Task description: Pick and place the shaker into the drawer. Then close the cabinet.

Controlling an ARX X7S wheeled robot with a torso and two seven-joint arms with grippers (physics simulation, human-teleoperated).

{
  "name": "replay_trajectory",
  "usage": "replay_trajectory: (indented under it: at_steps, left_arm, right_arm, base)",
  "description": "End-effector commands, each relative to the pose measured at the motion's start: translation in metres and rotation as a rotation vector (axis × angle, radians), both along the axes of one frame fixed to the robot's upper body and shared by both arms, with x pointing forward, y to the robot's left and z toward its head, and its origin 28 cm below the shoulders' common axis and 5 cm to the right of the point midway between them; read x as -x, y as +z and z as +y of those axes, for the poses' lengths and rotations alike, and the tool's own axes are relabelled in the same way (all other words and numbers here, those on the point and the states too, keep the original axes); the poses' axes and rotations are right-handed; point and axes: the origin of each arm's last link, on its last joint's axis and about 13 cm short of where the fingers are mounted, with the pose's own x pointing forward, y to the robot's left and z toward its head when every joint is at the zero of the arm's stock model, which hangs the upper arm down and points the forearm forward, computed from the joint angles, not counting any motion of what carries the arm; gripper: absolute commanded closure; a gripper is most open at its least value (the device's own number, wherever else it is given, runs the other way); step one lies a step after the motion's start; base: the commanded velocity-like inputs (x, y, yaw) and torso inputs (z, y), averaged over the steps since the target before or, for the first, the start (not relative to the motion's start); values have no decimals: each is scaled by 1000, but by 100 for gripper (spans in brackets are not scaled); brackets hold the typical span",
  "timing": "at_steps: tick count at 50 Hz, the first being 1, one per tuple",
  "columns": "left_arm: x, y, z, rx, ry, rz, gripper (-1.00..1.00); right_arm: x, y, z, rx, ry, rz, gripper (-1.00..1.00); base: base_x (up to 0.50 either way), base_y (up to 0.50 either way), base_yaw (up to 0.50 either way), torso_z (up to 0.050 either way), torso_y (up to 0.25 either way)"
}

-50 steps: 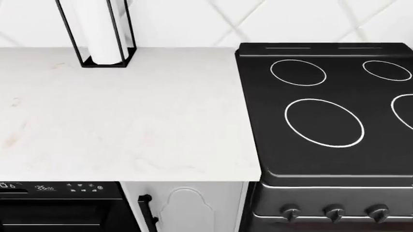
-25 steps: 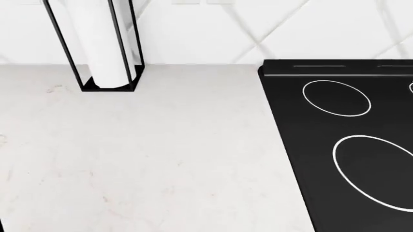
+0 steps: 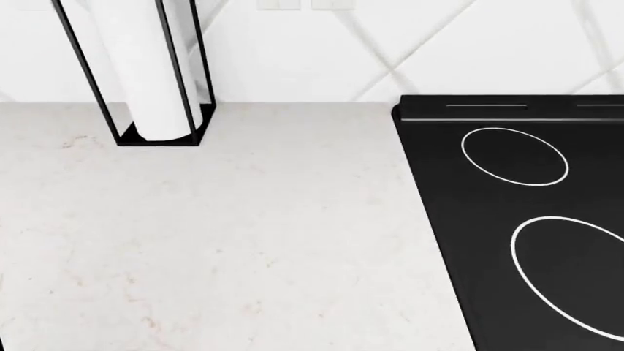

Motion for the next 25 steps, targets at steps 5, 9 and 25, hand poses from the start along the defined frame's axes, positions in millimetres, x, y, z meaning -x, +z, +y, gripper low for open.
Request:
replay_trajectory:
  at_steps: [5, 9, 25]
  left_arm:
    - [14, -19, -3, 30, -27, 50, -100]
    - [21, -35, -6, 45, -44, 92, -100]
    - [38, -84, 1, 60, -28, 229, -100]
  right_arm:
    - [21, 39, 66, 422, 40, -196, -100]
    - [-8, 39, 80, 501, 183, -26, -100]
    - [-114, 6, 92, 328, 276, 283, -100]
  base:
    - [0, 0, 0, 0, 4]
    - [0, 0, 0, 0, 3]
    - [4, 0, 3, 0, 0]
